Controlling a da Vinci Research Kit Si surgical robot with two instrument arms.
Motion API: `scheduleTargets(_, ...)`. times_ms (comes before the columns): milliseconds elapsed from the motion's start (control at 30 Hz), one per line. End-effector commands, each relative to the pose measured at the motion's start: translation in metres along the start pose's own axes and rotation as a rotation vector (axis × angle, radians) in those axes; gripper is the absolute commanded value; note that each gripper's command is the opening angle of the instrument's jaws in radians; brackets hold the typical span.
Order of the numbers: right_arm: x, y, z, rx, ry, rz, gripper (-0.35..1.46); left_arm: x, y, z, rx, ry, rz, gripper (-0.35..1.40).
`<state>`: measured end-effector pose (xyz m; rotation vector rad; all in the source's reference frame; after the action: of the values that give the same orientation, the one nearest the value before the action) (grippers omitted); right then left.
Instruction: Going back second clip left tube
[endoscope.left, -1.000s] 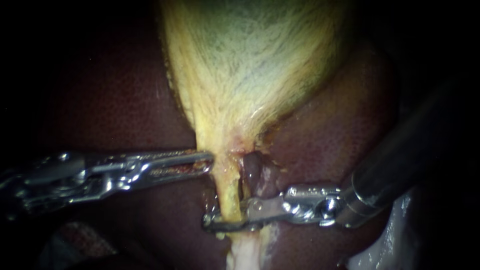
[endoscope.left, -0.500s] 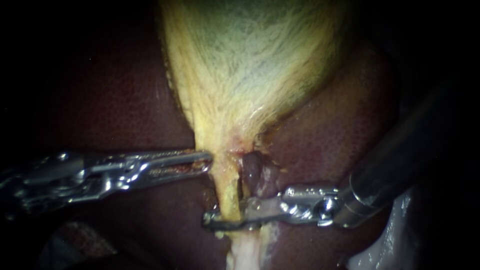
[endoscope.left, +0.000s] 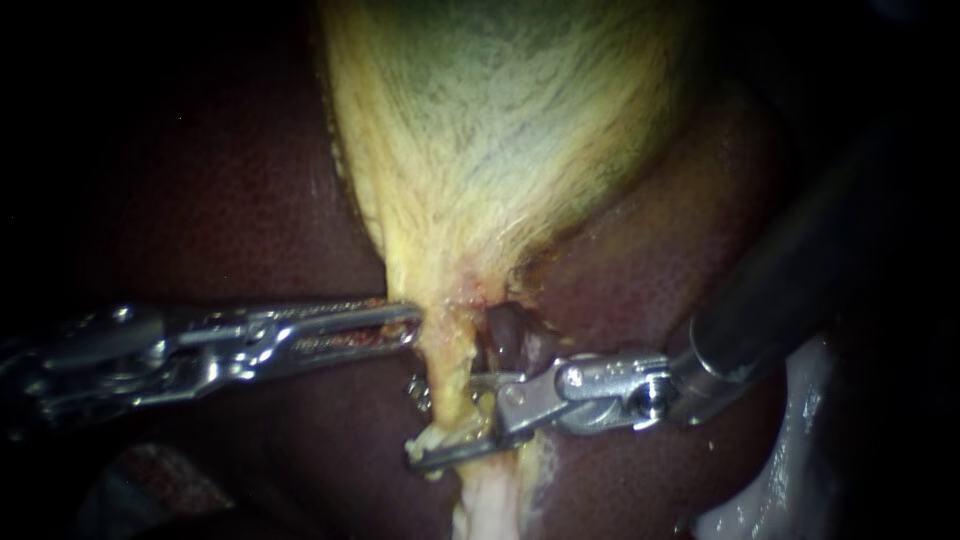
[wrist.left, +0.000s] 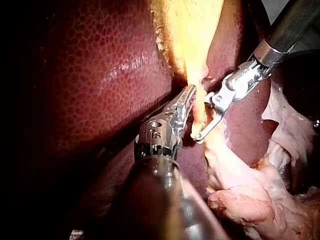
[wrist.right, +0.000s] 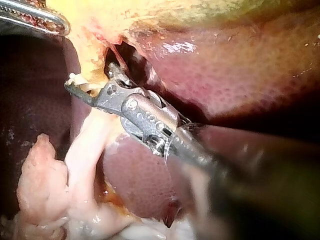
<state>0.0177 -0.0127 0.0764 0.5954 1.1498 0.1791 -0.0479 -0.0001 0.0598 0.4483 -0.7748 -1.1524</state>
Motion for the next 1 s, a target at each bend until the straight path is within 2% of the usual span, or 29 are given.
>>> scheduleTargets(33,0.0,-0.0002,0.0,0.002,0.0,0.0,0.58,0.0,0.0,0.0,0.0,0.0,0.0,-0.01)
scheduleTargets(333,0.0007,-0.0025,0.0001,0.016,-0.002,-0.008,0.59,0.0,0.0001,0.0,0.0,0.0,0.0,-0.01)
scheduleTargets(533,0.0003,-0.0026,0.0004,0.02,-0.003,-0.011,0.59,0.0,0.0002,0.0,0.001,0.0,0.0,-0.01)
scheduleTargets(1000,-0.0008,-0.0034,-0.0002,0.141,-0.012,-0.143,0.6,0.0,0.0007,0.0001,0.002,0.001,0.002,-0.01)
